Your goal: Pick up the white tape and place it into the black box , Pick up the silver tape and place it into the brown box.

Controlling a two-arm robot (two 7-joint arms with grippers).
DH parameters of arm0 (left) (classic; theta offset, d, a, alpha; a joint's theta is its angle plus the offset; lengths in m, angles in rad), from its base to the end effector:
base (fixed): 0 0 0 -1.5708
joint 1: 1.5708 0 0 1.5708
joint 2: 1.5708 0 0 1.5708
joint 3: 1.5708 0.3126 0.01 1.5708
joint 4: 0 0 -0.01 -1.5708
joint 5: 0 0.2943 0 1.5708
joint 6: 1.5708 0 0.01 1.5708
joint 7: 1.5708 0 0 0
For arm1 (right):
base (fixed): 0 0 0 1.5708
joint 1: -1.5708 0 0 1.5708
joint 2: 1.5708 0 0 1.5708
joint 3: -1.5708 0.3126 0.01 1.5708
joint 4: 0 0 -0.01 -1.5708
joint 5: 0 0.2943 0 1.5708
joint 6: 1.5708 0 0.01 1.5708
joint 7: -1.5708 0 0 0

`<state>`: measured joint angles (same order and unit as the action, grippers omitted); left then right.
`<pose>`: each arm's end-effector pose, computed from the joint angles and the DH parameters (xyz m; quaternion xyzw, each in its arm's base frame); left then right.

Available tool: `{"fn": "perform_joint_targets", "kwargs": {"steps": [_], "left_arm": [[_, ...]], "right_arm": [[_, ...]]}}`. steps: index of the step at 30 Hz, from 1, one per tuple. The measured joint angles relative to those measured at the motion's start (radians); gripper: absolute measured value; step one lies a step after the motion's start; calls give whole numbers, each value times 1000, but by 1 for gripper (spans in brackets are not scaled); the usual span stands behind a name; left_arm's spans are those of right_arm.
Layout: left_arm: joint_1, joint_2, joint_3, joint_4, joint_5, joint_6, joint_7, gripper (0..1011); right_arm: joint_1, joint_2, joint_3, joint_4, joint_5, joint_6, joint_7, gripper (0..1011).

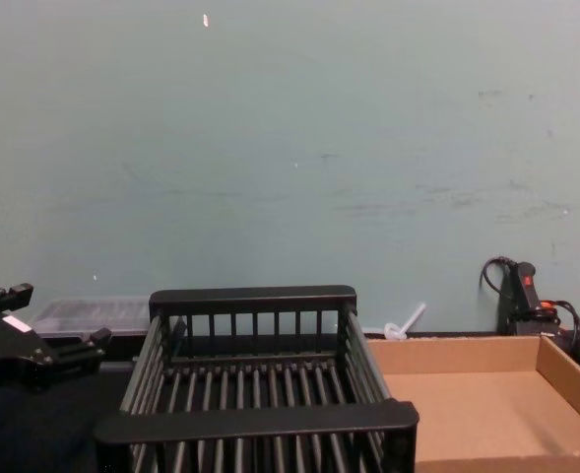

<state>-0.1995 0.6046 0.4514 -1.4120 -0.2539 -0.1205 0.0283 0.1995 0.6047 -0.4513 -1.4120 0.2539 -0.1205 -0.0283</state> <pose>0.3481 0.0993 -0.3177 0.1415 -0.1324 0.5799 0.7913 0.3481 -0.0994 -0.3177 -0.1415 -0.1325 -0.5800 0.7912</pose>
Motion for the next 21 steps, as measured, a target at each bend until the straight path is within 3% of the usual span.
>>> {"fn": "perform_joint_targets", "kwargs": {"steps": [21], "left_arm": [[0, 0, 0, 0, 0, 0, 0, 1001]], "right_arm": [[0, 0, 0, 0, 0, 0, 0, 1000]]}}
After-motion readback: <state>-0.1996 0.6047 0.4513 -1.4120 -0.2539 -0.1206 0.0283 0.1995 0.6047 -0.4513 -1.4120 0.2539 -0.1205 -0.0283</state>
